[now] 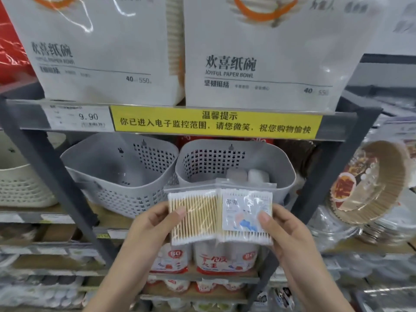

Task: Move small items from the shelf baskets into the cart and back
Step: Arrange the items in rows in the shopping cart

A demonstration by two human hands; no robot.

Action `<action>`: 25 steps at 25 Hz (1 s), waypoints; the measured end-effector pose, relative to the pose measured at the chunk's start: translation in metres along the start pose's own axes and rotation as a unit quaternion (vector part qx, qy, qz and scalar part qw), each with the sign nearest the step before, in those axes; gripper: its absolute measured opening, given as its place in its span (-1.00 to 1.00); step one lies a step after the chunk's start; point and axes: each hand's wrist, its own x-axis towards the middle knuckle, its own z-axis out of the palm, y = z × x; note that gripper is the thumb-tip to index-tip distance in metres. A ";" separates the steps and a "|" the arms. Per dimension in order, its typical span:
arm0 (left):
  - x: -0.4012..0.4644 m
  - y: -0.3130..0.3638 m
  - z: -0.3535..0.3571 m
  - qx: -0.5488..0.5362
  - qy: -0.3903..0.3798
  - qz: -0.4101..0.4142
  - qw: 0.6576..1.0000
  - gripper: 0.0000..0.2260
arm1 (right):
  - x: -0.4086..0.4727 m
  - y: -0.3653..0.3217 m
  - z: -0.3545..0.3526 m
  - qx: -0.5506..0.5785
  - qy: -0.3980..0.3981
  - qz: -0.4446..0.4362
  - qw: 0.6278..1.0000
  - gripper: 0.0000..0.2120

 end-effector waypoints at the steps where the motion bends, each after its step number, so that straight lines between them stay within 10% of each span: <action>1: 0.009 0.006 0.001 0.005 0.003 0.011 1.000 -0.82 | 0.009 -0.006 0.002 -0.009 -0.007 -0.007 1.000 -0.76; 16: 0.134 0.056 0.037 0.099 0.030 0.034 0.994 -0.96 | 0.156 -0.047 0.040 -0.189 0.002 0.034 0.981 -0.89; 25: 0.161 0.047 0.029 0.272 -0.090 -0.049 0.957 -0.76 | 0.177 -0.035 0.005 -0.239 -0.071 0.062 0.967 -0.83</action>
